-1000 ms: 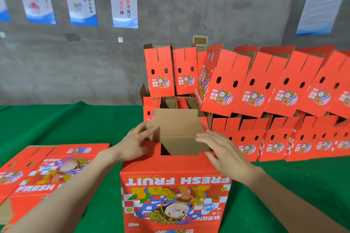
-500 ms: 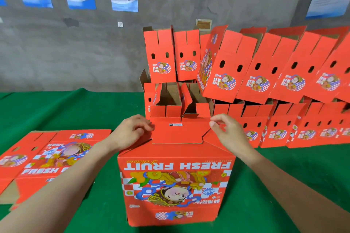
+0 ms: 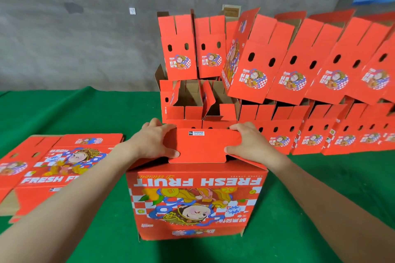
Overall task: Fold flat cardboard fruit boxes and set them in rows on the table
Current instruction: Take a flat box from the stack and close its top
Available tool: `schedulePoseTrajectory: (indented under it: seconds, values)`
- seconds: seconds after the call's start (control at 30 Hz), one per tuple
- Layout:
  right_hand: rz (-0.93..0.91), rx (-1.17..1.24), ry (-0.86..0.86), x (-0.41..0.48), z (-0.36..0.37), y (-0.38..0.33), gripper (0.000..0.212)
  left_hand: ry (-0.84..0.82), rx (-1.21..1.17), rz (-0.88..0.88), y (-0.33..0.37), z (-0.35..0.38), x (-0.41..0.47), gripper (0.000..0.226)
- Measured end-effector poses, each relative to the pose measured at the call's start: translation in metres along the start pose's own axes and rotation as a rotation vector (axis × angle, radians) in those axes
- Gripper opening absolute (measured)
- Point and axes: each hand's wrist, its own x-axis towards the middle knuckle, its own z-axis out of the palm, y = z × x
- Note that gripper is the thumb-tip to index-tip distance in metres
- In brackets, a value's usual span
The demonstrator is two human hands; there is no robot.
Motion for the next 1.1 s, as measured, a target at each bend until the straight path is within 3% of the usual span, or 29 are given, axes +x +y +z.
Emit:
schedulePoseTrajectory:
  seconds: [0.2,0.4,0.5,0.6,0.67,0.77,0.83,0.93,1.0,1.1]
  values:
    - [-0.021,-0.11,0.012,-0.004,0.0,-0.006,0.068,0.075,0.071,-0.025,0.006,0.004,-0.003,0.088]
    - [-0.043,-0.091,-0.031,-0.004,0.001,-0.003,0.067,0.045,-0.048,-0.019,0.001,0.0,-0.002,0.074]
    - [-0.056,0.114,-0.04,-0.004,-0.001,0.005,0.056,0.21,-0.421,0.017,-0.004,-0.006,-0.004,0.053]
    - [0.002,0.341,0.02,-0.008,-0.001,0.016,0.044,0.356,-0.998,-0.153,-0.013,-0.005,-0.01,0.05]
    - [0.126,0.559,0.107,-0.007,0.001,0.019,0.04,0.352,-1.188,-0.273,-0.017,0.002,-0.017,0.054]
    - [0.407,0.925,0.127,-0.011,0.008,0.023,0.027,0.308,-1.142,-0.42,-0.028,0.009,-0.026,0.042]
    - [0.526,0.914,-0.01,-0.026,0.017,0.025,0.03,0.157,-1.074,-0.449,-0.035,0.007,-0.032,0.037]
    - [0.53,0.792,-0.257,-0.054,0.031,0.029,0.036,-0.06,-0.804,-0.402,-0.046,0.003,-0.042,0.043]
    - [0.515,0.776,-0.329,-0.063,0.026,0.029,0.036,-0.039,-0.737,-0.375,-0.048,-0.002,-0.05,0.04]
    - [0.393,0.662,-0.394,-0.066,0.008,0.031,0.028,0.037,-0.858,-0.303,-0.05,-0.014,-0.055,0.06]
